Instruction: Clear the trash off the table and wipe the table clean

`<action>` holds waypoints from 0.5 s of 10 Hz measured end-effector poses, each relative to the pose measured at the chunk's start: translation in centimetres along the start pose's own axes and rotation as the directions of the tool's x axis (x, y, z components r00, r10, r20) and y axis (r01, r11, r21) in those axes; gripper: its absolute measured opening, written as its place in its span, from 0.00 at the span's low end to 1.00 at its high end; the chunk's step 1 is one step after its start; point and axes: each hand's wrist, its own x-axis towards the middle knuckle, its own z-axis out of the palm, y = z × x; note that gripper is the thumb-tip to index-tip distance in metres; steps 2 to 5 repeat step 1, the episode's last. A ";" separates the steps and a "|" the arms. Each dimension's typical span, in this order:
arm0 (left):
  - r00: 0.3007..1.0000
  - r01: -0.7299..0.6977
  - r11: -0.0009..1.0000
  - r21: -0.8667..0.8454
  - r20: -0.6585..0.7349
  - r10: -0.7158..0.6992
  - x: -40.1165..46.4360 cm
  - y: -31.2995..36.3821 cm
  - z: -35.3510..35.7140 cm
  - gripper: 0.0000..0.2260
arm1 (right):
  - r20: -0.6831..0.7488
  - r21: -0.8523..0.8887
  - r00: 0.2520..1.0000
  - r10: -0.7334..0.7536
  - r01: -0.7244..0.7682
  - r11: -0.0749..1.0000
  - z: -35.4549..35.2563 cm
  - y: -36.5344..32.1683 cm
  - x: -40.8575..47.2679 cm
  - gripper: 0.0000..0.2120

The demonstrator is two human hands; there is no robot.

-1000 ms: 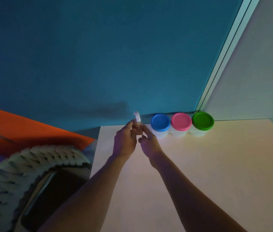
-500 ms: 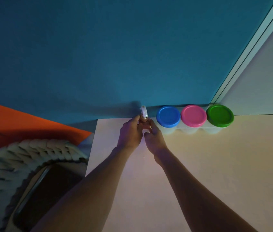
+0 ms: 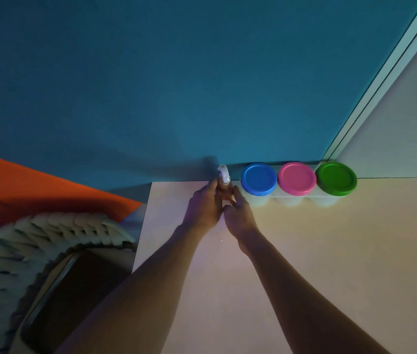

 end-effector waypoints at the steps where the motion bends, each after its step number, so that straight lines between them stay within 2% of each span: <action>1: 0.999 0.021 1.000 -0.007 0.043 -0.020 -0.5 0.1 -0.3 0.21 | 0.024 -0.017 0.997 0.072 -0.072 0.997 -0.5 -0.6 -0.9 0.32; 5: 0.999 0.021 1.000 -0.007 0.043 -0.020 -0.5 0.1 -0.3 0.21 | 0.024 -0.017 0.997 0.072 -0.072 0.997 -0.5 -0.6 -0.9 0.32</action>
